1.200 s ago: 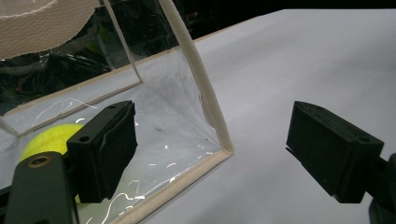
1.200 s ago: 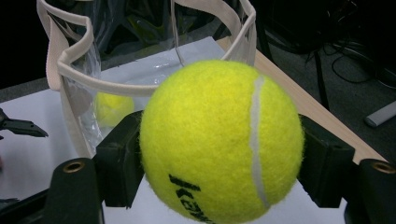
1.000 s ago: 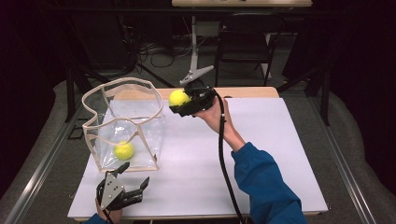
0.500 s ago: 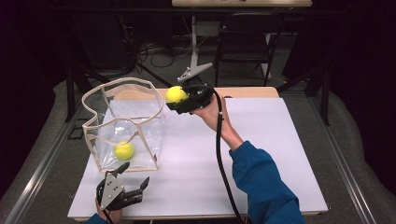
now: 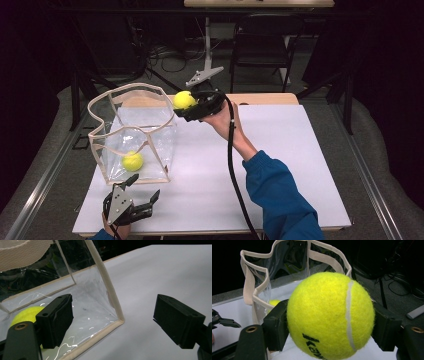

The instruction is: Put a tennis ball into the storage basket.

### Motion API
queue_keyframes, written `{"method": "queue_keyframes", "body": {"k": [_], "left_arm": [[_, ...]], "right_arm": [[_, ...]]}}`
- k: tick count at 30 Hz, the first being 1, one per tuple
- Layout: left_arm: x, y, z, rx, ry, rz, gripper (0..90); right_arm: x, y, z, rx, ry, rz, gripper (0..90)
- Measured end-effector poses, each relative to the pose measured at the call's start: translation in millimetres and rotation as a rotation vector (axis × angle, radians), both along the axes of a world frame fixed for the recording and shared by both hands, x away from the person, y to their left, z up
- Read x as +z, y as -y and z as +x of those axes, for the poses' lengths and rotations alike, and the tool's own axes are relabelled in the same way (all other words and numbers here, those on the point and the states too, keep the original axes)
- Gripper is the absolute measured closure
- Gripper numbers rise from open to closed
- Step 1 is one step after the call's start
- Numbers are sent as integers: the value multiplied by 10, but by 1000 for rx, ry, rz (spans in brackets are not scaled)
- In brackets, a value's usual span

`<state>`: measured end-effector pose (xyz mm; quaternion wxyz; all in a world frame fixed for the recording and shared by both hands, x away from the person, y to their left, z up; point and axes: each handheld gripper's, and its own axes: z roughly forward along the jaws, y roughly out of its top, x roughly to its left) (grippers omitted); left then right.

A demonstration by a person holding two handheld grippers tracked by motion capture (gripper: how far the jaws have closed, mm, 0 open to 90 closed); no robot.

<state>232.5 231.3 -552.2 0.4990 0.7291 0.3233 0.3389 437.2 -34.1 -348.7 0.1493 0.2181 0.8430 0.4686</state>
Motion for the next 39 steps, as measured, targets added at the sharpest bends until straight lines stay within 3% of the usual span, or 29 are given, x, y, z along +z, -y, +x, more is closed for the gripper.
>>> {"method": "queue_keyframes", "body": {"k": [39], "left_arm": [[7,-6,-4,-3,1,1,159]], "right_arm": [[124,-207,-74,33,44,43,264]]}}
